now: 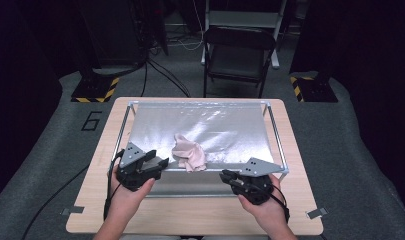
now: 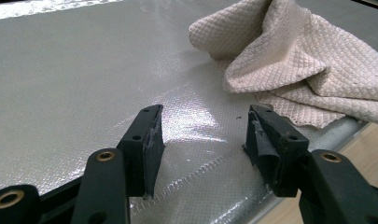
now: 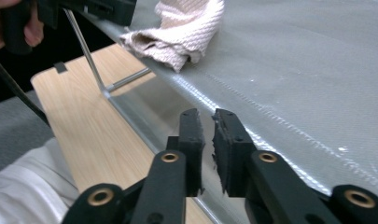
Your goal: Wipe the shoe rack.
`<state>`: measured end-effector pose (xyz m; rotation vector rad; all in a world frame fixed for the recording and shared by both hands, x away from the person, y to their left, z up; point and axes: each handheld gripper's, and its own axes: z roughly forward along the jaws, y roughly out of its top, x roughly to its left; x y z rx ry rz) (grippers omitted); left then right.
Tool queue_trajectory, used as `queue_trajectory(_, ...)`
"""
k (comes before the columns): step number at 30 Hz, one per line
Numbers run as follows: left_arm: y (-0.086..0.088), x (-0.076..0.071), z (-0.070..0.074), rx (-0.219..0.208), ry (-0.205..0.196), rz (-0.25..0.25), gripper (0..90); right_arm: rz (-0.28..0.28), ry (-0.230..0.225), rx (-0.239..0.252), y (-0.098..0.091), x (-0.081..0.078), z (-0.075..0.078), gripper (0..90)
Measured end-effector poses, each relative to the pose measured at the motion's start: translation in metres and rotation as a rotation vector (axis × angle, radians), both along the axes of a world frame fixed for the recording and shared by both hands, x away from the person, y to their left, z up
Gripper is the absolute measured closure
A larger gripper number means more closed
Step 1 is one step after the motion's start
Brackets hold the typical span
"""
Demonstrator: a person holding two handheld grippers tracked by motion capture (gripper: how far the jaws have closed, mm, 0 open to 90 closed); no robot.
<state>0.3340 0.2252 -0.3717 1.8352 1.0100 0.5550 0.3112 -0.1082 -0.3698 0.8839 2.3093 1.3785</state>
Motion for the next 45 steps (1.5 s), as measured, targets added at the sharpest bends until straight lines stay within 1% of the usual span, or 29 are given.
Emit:
queue_trajectory(5,-0.001,-0.001,0.000,0.000,-0.005,0.002,45.8,0.024,0.025,0.023,-0.006,0.005,0.001,85.2)
queue_trajectory(6,-0.001,-0.001,0.000,0.001,-0.005,0.003,45.8,0.036,0.049,0.043,-0.008,0.008,0.001,84.9)
queue_trajectory(7,-0.001,-0.002,0.000,0.001,-0.004,0.002,45.8,0.044,0.061,0.044,-0.009,0.009,0.002,83.7)
queue_trajectory(9,-0.001,-0.002,0.000,0.002,-0.005,0.002,45.8,0.058,0.057,0.047,-0.010,0.010,0.002,82.6)
queue_trajectory(10,-0.001,-0.002,0.000,0.000,-0.006,0.001,45.8,0.087,0.042,0.052,-0.007,0.011,0.006,82.5)
queue_trajectory(11,-0.001,-0.001,0.000,-0.001,-0.006,0.001,45.8,0.087,0.042,0.052,-0.007,0.011,0.006,82.5)
queue_trajectory(12,-0.001,-0.001,0.000,-0.002,-0.005,0.001,45.8,0.092,0.017,0.045,-0.002,0.012,0.012,81.9)
queue_trajectory(14,-0.001,-0.001,0.000,-0.001,-0.007,0.000,45.8,0.098,-0.005,0.031,0.007,0.014,0.017,81.5)
queue_trajectory(15,-0.001,-0.001,0.000,-0.001,-0.007,0.000,45.8,0.098,-0.005,0.031,0.007,0.014,0.017,81.5)
queue_trajectory(18,-0.001,-0.001,-0.001,0.001,-0.009,-0.001,45.8,0.114,-0.021,0.015,0.021,0.019,0.020,79.2)
queue_trajectory(19,-0.001,-0.001,-0.001,0.001,-0.009,-0.001,45.8,0.117,-0.026,0.013,0.026,0.021,0.020,77.3)
queue_trajectory(20,0.000,-0.001,0.000,0.003,-0.007,-0.004,45.8,0.120,-0.042,0.008,0.036,0.023,0.022,72.0)
queue_trajectory(22,-0.001,-0.001,-0.001,0.001,-0.010,-0.001,45.8,0.125,-0.043,0.009,0.040,0.024,0.023,70.6)
queue_trajectory(23,0.000,-0.001,0.000,0.003,-0.007,-0.004,45.8,0.131,-0.057,0.017,0.048,0.024,0.025,66.7)
queue_trajectory(24,-0.001,-0.001,-0.001,0.001,-0.010,-0.001,45.8,0.131,-0.057,0.017,0.048,0.024,0.025,66.7)
queue_trajectory(26,-0.001,-0.001,-0.001,0.001,-0.009,-0.001,45.9,0.131,-0.079,0.006,0.057,0.026,0.027,61.6)
queue_trajectory(27,-0.001,-0.001,-0.001,0.001,-0.009,-0.001,45.9,0.131,-0.079,-0.010,0.060,0.028,0.027,60.1)
queue_trajectory(28,-0.001,-0.001,-0.001,0.001,-0.009,-0.002,45.9,0.124,-0.064,-0.022,0.063,0.030,0.026,59.5)
queue_trajectory(30,-0.001,-0.001,-0.001,0.001,-0.009,-0.002,45.9,0.128,-0.054,-0.025,0.064,0.033,0.024,59.6)
queue_trajectory(32,-0.001,-0.001,-0.001,0.001,-0.009,-0.001,45.8,0.121,-0.020,-0.052,0.066,0.039,0.020,71.4)
queue_trajectory(33,-0.001,-0.001,-0.001,0.001,-0.009,-0.001,45.9,0.121,-0.020,-0.052,0.066,0.039,0.020,71.4)
queue_trajectory(34,-0.001,-0.001,0.000,0.001,-0.007,-0.001,45.9,0.129,-0.011,-0.047,0.065,0.043,0.019,83.6)
queue_trajectory(35,-0.001,-0.001,0.000,0.001,-0.007,-0.001,45.9,0.129,-0.011,-0.047,0.065,0.043,0.019,83.6)
queue_trajectory(36,-0.001,-0.001,-0.001,0.001,-0.008,-0.001,45.9,0.106,-0.018,-0.047,0.063,0.044,0.020,89.2)
queue_trajectory(39,-0.001,-0.001,-0.001,0.001,-0.008,-0.001,45.9,0.090,-0.021,-0.031,0.061,0.046,0.022,89.7)
queue_trajectory(41,-0.001,-0.001,-0.001,0.001,-0.008,-0.002,45.9,0.055,-0.045,-0.014,0.056,0.045,0.027,89.9)
queue_trajectory(43,0.000,-0.001,0.000,0.002,-0.009,-0.002,45.9,0.049,-0.052,-0.001,0.053,0.046,0.030,89.9)
queue_trajectory(44,-0.001,-0.001,0.000,0.002,-0.008,-0.002,45.9,0.036,-0.056,0.047,0.047,0.045,0.035,89.9)
queue_trajectory(45,-0.001,-0.001,0.000,0.002,-0.008,-0.002,46.0,0.036,-0.056,0.047,0.047,0.045,0.035,89.9)
